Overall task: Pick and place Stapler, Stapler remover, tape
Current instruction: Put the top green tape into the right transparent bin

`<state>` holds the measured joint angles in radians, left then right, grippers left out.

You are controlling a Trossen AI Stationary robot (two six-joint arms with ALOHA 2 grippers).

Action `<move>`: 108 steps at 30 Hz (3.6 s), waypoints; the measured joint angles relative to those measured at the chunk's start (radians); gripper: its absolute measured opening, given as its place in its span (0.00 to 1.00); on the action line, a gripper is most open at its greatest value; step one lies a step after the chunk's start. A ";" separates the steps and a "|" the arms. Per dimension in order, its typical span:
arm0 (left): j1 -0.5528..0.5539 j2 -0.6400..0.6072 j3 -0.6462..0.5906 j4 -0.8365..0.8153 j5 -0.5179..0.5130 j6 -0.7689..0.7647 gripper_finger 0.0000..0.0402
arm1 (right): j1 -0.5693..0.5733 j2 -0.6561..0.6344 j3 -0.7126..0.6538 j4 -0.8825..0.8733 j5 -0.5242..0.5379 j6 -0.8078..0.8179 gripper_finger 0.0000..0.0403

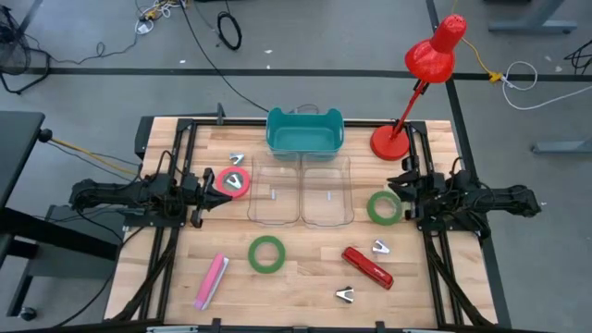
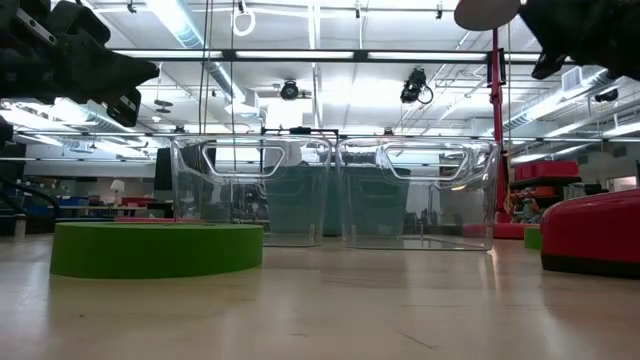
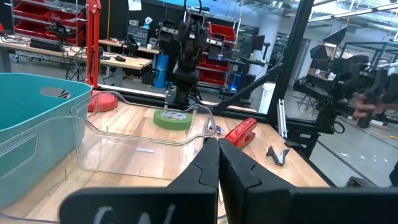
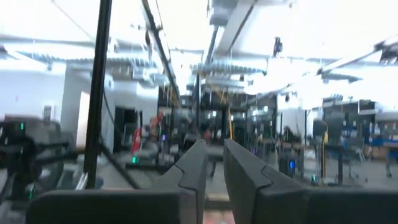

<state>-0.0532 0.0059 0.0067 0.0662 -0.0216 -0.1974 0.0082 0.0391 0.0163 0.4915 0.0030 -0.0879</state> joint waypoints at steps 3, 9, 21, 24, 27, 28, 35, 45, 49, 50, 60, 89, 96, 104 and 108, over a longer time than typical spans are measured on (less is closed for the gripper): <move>0.000 0.000 0.000 0.000 0.000 0.000 0.01 | 0.000 0.000 0.000 0.082 0.020 0.002 0.14; 0.000 0.000 0.000 0.000 0.000 0.000 0.01 | 0.000 0.000 0.000 0.252 0.119 0.078 0.14; 0.000 0.000 0.000 0.000 0.000 0.000 0.01 | 0.000 0.014 0.045 0.288 0.223 0.134 0.14; 0.000 0.000 0.000 0.000 0.000 0.000 0.01 | 0.000 0.031 0.108 0.223 0.219 0.133 0.14; 0.000 0.000 0.000 0.000 0.000 0.000 0.01 | 0.000 0.054 0.189 0.110 0.205 0.133 0.14; 0.000 0.000 0.000 0.000 0.000 0.000 0.01 | 0.000 0.062 0.218 0.066 0.198 0.133 0.14; 0.000 0.000 0.000 0.000 0.000 0.000 0.01 | 0.000 0.140 0.409 -0.187 0.187 0.133 0.14; 0.000 0.000 0.000 0.000 0.000 0.000 0.01 | 0.000 0.236 0.603 -0.402 0.161 0.132 0.14; 0.000 0.000 0.000 0.000 0.000 0.000 0.01 | 0.000 0.265 0.663 -0.509 0.161 0.132 0.14; 0.000 0.000 0.000 0.000 0.000 0.000 0.01 | 0.000 0.272 0.674 -0.535 0.161 0.132 0.14; 0.000 0.000 0.000 0.000 0.000 0.000 0.01 | 0.000 0.308 0.695 -0.716 0.151 0.133 0.14; 0.000 0.000 0.000 0.000 0.000 0.000 0.01 | 0.000 0.367 0.695 -0.999 0.041 0.213 0.14; 0.000 0.000 0.000 0.000 0.000 0.000 0.01 | 0.000 0.447 0.695 -1.013 -0.056 0.264 0.14; 0.000 0.000 0.000 0.000 0.000 0.000 0.01 | 0.000 0.512 0.695 -1.146 -0.090 0.265 0.14; 0.000 0.000 0.000 0.000 0.000 0.000 0.01 | 0.000 0.539 0.695 -1.238 -0.090 0.264 0.14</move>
<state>-0.0534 0.0059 0.0065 0.0665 -0.0216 -0.1976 0.0082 0.5784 0.7113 -0.7460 -0.0874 0.1761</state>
